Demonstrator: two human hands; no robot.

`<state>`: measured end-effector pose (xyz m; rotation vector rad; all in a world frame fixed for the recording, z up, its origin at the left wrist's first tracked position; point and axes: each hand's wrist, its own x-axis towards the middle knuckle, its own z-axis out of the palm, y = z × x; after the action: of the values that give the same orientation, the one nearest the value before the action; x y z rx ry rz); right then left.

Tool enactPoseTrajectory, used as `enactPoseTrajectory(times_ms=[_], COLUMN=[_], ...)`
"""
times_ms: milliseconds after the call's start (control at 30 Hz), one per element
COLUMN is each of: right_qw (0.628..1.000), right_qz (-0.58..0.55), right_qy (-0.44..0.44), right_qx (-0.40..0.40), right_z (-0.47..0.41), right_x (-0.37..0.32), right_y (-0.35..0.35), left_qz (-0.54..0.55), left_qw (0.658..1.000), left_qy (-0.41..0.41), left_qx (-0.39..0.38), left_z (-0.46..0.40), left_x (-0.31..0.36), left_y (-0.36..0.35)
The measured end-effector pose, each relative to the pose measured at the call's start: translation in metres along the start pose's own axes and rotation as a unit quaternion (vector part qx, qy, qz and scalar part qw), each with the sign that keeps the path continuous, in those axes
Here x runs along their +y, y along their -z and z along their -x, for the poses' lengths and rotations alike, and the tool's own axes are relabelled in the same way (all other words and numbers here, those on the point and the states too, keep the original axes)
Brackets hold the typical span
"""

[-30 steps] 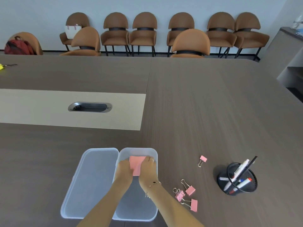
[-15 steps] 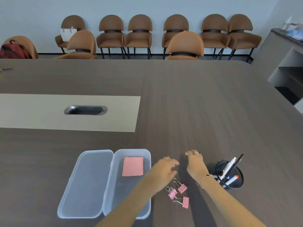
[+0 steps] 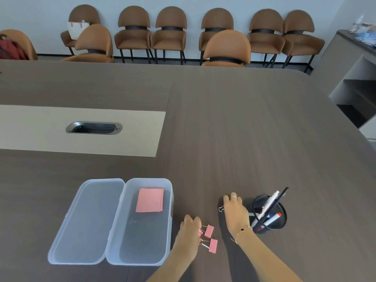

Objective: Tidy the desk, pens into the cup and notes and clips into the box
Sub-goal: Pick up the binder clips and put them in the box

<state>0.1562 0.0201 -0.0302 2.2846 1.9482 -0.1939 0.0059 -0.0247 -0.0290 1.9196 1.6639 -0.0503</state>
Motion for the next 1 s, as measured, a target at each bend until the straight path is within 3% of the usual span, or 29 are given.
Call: enactPoseTrajectory(times_ms=[133, 267, 533, 767, 1000], right_qw=[0.999, 0.988, 0.932, 0.95, 0.954], right_qz=[-0.042, -0.144, -0.338, -0.262, -0.263], right_qy=[0.014, 0.034, -0.011, 0.097, 0.113], right_qx=[0.013, -0.042, -0.131, -0.138, -0.089], right_z=[0.016, 0.033, 0.073, 0.098, 0.098], right_x=[0.003, 0.009, 0.019, 0.014, 0.007], right_y=[-0.012, -0.015, -0.004, -0.021, -0.036], left_qz=[-0.005, -0.025, -0.019, -0.024, 0.001], left_qw=[0.999, 0.997, 0.995, 0.999, 0.999], left_qy=[0.018, 0.038, -0.004, -0.048, -0.04], left_qx=[0.035, 0.058, 0.097, -0.006, -0.005], left_z=[0.002, 0.005, -0.001, -0.02, -0.021], left_x=[0.0, 0.0, 0.004, 0.006, 0.004], left_y=[-0.001, -0.004, 0.007, 0.009, -0.001])
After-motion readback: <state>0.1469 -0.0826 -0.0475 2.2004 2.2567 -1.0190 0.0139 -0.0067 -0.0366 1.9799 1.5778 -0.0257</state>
